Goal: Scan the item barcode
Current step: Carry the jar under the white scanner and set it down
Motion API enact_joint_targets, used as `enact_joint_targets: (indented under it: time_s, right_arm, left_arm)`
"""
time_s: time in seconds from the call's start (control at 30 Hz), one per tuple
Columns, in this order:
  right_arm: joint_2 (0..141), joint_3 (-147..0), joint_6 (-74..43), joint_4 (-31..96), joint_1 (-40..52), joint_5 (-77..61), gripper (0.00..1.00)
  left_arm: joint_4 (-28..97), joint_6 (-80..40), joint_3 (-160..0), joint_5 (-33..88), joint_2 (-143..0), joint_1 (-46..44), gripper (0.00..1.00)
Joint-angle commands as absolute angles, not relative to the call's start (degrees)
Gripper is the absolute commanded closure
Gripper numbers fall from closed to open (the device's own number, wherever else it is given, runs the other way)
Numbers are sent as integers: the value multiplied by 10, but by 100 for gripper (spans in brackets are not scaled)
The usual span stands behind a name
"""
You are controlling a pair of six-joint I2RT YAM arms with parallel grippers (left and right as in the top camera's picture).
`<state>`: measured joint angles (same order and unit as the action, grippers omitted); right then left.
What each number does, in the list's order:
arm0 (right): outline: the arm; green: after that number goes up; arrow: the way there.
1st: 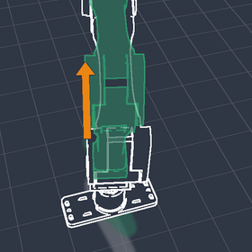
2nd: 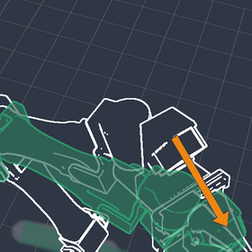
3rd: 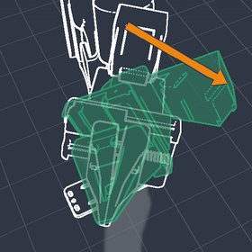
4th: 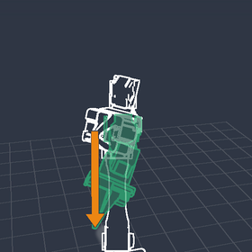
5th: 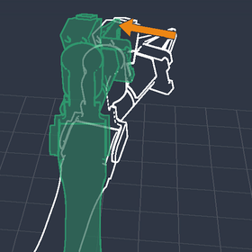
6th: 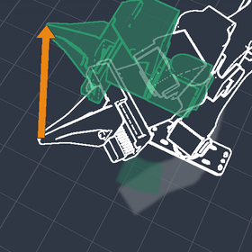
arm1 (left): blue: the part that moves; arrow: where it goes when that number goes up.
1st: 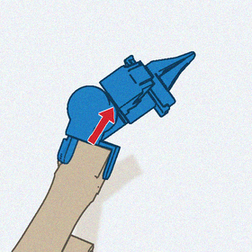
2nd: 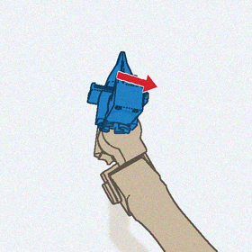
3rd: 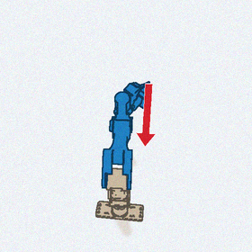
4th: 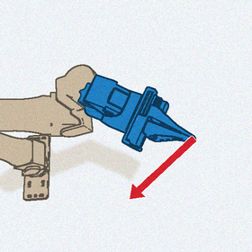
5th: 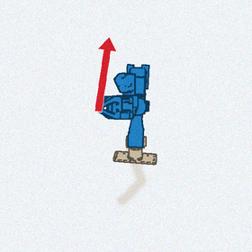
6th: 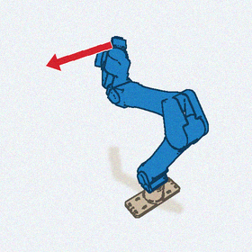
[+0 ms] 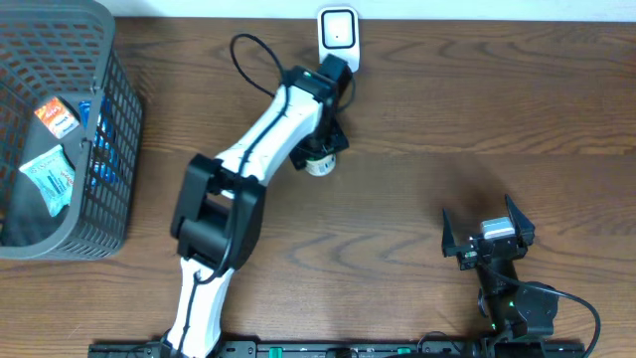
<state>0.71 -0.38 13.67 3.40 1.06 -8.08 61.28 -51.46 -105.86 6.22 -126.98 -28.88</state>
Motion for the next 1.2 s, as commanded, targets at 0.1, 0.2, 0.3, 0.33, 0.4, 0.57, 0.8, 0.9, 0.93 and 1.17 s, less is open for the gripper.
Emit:
enact_joint_targets:
  time_s: [0.1,0.2,0.3,0.33,0.4,0.57,0.8,0.9,0.93,1.17]
  right_arm:
    - [4,-3,138,36,9,-80,1]
    - [4,-3,138,36,9,-80,1]
    - [4,-3,137,36,9,-80,1]
    - [4,-3,137,36,9,-80,1]
    - [4,-3,138,36,9,-80,1]
    - [4,-3,138,36,9,-80,1]
    - [4,-3,138,36,9,-80,1]
    - [4,-3,138,36,9,-80,1]
    - [4,-3,137,36,9,-80,1]
    - [4,-3,138,36,9,-80,1]
  left_arm:
    - [603,-605,-1060,50,-1281,-304,37]
    - [605,-605,-1059,45,-1282,-306,37]
    - [605,-606,-1055,42,-1282,-306,37]
    - [605,-608,-1053,33,-1282,-307,37]
    - [601,-608,-1044,1,-1282,-309,38]
    - [596,-613,-1025,-56,-1282,-320,37]
    - [597,-541,-1026,-67,-1272,-327,2]
    - [608,-515,-1034,-68,-1248,-324,2]
    - [611,-506,-1039,-68,-1237,-324,2]
    - [628,-354,-1116,-67,-1098,-310,2]
